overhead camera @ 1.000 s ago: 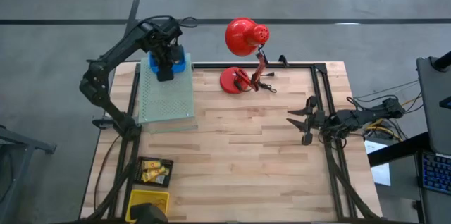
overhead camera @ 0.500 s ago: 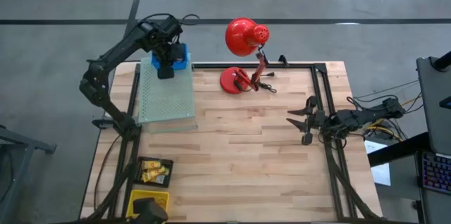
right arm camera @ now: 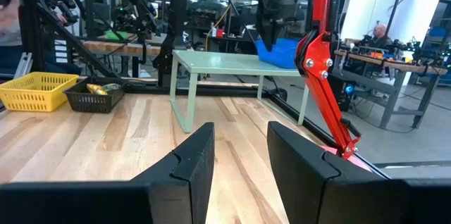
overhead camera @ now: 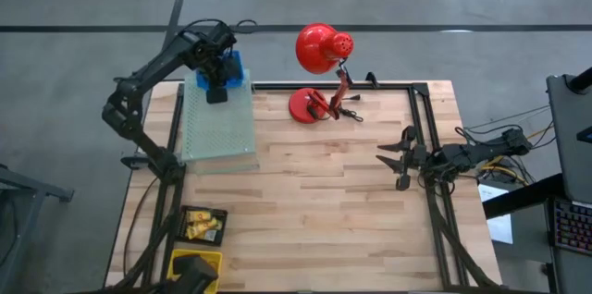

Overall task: Pick & Place Office Desk Supplies
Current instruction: Put the blue bin on the shelf

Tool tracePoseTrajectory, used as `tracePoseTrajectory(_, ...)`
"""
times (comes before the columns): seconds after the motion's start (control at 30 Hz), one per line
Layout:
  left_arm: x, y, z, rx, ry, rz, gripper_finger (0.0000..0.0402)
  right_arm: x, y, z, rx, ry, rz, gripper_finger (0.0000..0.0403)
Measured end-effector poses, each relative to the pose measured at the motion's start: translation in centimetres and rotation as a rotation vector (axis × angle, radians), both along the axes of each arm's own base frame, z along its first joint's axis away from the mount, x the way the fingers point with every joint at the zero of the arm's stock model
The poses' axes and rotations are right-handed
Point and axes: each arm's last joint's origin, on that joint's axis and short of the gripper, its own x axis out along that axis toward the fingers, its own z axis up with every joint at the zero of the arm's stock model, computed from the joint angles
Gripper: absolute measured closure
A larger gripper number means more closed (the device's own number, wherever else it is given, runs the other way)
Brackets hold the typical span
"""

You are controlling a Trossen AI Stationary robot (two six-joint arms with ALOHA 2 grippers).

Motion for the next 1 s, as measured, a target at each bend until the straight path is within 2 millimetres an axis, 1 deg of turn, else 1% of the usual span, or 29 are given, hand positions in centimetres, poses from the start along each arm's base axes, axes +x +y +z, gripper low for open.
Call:
tracePoseTrajectory(0.13, -0.1, 0.0, -0.7, 0.013, 0.036, -0.017, 0.0380, 0.0, 0.0, 0.0, 0.000, 0.000, 0.000, 0.0275)
tracePoseTrajectory(0.27, -0.3, 0.1, -0.5, 0.034, 0.033, -0.010, 0.0378, 0.0, 0.0, 0.0, 0.000, 0.000, 0.000, 0.0275)
tracePoseTrajectory(0.53, -0.7, -0.5, 0.5, 0.055, 0.002, -0.022, 0.0372, 0.0, 0.0, 0.0, 0.000, 0.000, 0.000, 0.0275)
tracePoseTrajectory(1.0, -0.9, -0.9, 0.5, 0.010, -0.003, -0.035, 0.0373, 0.0, 0.0, 0.0, 0.000, 0.000, 0.000, 0.0275)
